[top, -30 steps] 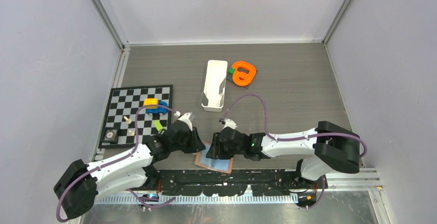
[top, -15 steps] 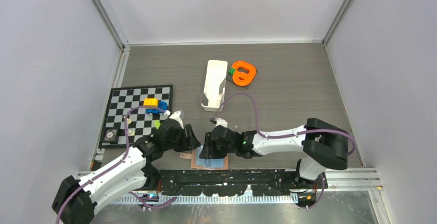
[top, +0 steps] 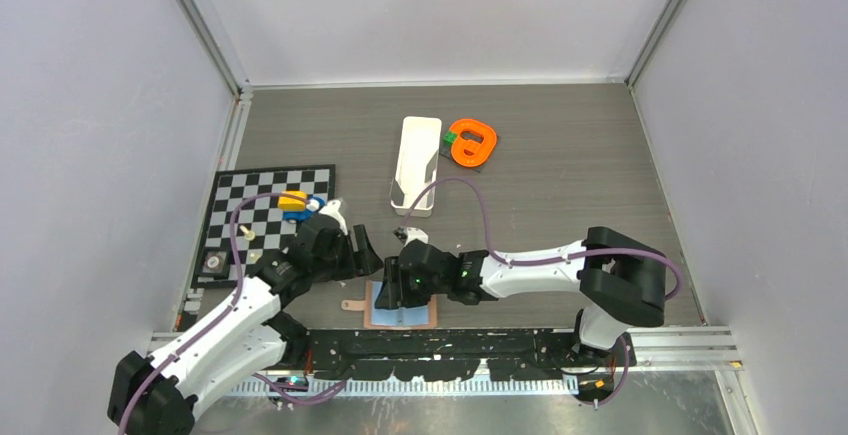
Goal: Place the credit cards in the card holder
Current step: Open the card holder at the center of the board, then pick up the credit card from the storage box.
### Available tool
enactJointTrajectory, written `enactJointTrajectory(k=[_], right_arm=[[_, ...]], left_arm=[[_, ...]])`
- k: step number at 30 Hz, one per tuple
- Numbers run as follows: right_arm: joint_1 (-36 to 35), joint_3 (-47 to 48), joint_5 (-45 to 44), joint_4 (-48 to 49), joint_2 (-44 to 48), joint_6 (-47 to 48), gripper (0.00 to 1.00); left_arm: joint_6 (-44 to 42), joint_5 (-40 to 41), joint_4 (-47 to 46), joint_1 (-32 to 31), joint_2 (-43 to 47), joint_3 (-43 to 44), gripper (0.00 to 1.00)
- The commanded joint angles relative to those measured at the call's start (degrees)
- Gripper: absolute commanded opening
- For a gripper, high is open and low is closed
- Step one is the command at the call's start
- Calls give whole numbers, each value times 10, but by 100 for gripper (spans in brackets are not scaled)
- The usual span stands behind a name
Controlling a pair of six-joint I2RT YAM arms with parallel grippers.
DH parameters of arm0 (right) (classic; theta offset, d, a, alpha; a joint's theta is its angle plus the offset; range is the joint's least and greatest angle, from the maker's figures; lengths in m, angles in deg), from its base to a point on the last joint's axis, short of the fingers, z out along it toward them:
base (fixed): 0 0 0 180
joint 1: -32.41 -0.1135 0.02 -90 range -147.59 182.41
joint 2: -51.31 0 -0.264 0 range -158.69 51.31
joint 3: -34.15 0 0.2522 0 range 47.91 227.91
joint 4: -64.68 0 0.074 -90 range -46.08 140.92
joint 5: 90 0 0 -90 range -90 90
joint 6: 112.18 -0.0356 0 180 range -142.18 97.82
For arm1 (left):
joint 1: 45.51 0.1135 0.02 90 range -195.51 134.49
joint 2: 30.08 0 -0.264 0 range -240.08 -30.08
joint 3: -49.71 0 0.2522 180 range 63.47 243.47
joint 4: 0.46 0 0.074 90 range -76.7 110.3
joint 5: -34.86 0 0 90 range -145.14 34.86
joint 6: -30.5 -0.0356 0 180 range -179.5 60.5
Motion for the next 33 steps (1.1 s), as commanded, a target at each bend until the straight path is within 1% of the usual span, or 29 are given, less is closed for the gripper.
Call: enactJointTrajectory(k=[1,7,12,14,18,22,25,29,33], right_arm=[[-7,28,9,2,-3,15,51],[-8,33,12,0,-1,19,52],[-8,37,-4,-30,35,29,58],[-7,58,-35,-102,61,45,63],[9,124,-149,-280,114,81,72],[81,166,-208,-400,153,118,76],[149,172,-212,-423,182,144,76],[220,158,-214,-423,213,169,74],[271,130,-216,-422,238,182,73]], left_arm=[[-32,-19,11,22,-10,35,68],[-39,-35,4,39,-19,43,69],[-50,-41,21,43,-17,69,73],[-60,-36,35,44,-16,89,78],[-97,-26,79,51,-26,149,88],[-148,-24,121,67,-63,230,91],[-172,-34,122,76,-104,280,89],[-189,-40,98,76,-188,341,80],[-197,-35,91,76,-280,411,73]])
